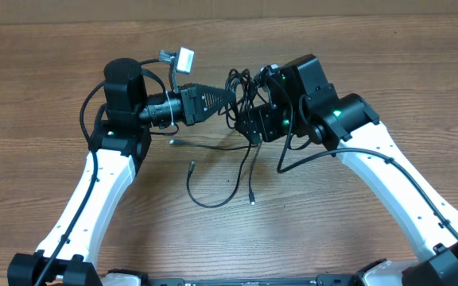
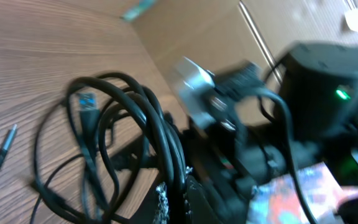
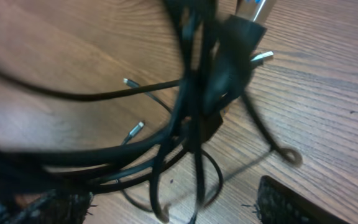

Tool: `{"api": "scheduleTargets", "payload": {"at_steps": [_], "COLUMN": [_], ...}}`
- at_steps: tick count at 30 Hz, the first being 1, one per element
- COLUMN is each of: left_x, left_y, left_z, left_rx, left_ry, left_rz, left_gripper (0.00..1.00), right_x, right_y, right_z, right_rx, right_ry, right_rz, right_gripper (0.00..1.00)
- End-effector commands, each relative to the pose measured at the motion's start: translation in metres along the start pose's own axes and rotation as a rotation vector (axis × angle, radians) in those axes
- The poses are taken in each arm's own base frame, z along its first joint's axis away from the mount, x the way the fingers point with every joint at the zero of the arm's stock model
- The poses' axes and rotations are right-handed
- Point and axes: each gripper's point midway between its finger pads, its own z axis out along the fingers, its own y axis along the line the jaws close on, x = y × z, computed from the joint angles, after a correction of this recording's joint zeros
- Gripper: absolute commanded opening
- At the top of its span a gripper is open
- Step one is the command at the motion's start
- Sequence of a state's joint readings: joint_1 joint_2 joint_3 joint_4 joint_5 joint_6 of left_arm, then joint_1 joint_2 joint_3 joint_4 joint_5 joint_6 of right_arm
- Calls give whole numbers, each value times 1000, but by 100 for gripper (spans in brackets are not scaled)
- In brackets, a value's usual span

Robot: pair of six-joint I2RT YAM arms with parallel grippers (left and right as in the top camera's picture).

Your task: Untangle cables

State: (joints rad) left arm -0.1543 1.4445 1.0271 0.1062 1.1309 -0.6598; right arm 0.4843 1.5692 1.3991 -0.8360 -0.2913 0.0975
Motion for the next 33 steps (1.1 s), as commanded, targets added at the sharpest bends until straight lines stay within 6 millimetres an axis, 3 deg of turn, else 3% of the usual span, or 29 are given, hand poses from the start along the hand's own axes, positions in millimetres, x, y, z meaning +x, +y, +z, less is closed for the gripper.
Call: {"api": "scheduleTargets", "payload": {"at_steps": [1,6,10,12,18,25,33], "left_x": [5,-5,-11,-7,-5,-10,-20], "left_y": [-26,-33,-51,-62,-66,-63,-43], "left_z": [-10,-30,-48,-51,-52,-50,-42], "left_rx": [130,171,237,275,290,271,188], "left_ry": [68,61,85,127,144,107,23], "left_rz": [111,89,124,143,166,200,168], "left_gripper": [4,4,4,4,4,4,6], "right_x": [-9,-13,-15,-17,-34,-16,-9], "right_y": [-24,-61,-78,-89,-121,-106,-62], "right_z": [1,-8,-13,-18,-32,-23,-16], "right_rx": [127,340,433,484,491,268,12], "right_ry": [-54,-124,-169,-207,-300,-148,-46], "right_rz": [138,297,338,400,517,521,405], "right_gripper": [88,88,90,98,100,100,100]}}
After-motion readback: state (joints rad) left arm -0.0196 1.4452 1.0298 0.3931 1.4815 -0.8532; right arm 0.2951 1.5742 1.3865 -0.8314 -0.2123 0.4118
